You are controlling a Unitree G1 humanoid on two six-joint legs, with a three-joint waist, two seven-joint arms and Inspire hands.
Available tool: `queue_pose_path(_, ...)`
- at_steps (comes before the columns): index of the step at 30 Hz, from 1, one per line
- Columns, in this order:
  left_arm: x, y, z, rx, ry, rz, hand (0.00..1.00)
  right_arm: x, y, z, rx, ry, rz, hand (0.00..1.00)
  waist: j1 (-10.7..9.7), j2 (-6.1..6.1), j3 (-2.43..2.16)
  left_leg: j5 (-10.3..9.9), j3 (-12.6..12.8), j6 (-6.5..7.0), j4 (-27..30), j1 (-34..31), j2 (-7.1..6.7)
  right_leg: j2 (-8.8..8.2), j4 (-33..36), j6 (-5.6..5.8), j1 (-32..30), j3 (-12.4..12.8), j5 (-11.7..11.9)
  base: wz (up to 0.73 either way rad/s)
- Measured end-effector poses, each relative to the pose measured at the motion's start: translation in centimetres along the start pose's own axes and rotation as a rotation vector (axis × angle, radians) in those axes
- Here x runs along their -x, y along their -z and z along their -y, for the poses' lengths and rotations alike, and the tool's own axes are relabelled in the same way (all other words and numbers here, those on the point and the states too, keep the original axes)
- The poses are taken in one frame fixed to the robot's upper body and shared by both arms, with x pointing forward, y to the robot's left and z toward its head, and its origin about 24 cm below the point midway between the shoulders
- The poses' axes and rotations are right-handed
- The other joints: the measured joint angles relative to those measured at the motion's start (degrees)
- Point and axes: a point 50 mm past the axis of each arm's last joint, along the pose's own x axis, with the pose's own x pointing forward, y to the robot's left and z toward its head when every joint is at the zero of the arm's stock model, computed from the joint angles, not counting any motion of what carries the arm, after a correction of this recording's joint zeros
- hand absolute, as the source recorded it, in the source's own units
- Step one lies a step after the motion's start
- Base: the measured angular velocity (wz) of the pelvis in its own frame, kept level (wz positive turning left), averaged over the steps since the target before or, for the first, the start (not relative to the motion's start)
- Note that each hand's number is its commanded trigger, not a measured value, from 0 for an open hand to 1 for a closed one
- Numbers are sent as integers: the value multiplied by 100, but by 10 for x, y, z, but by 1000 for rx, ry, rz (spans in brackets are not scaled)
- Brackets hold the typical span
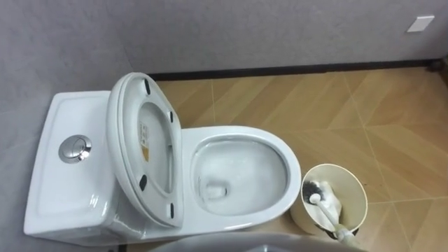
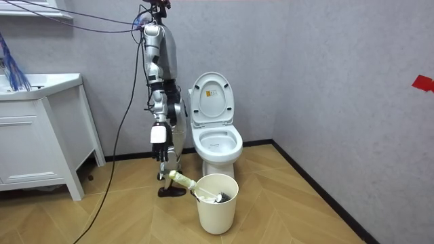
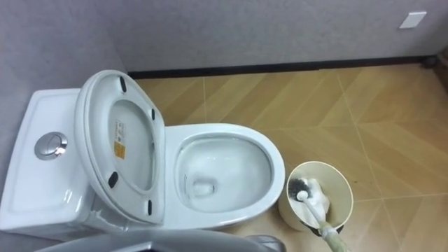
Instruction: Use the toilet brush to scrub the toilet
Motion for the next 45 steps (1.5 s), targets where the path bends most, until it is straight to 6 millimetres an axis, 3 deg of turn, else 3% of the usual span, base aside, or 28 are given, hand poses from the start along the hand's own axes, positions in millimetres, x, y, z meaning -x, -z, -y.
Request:
queue_pose_path(5,0,-3,-3,-17,-20,18,0,0,-1,5,-209,62,-56,0,-29,-31,8,-2,6,4,-57,29,8,28,10,5,-10,24,9,-2)
queue_pose_path(13,0,6,-7,24,-44,-1,0,1,-25,15,-411,165,3,0,-4,30,1,-8,87,7,-107,-8,30,78,7,-18,-76,90,47,-4)
queue_pose_path(19,1,6,-9,23,-55,14,0,10,-65,21,-431,195,200,0,15,33,-18,-7,128,5,-83,-82,13,77,7,-16,-158,148,63,-5)
queue_pose_path(27,1,4,-12,16,-64,37,0,20,-92,23,-413,217,355,0,31,-39,-28,-5,128,4,40,-178,-2,63,3,-19,-228,155,65,-1)
queue_pose_path(35,0,-4,-18,13,-70,65,0,32,-125,10,-357,102,478,0,169,-80,-31,-5,125,4,108,-365,22,71,13,-41,-409,159,110,-1)
queue_pose_path(41,-2,-13,-34,22,-92,118,0,34,-147,6,-345,35,506,0,196,-148,-3,-5,-23,6,284,-781,64,17,28,-32,-616,-18,198,15)
queue_pose_path(42,-2,-16,-38,29,-99,131,0,32,-149,7,-346,31,492,0,196,-138,-19,-5,-26,6,360,-914,66,-12,62,-34,-725,-79,211,18)
queue_pose_path(45,-2,-24,-42,30,-109,161,0,30,-156,15,-334,38,493,0,188,-124,5,-5,-93,7,552,-1309,59,-30,227,-34,-1054,-237,215,19)
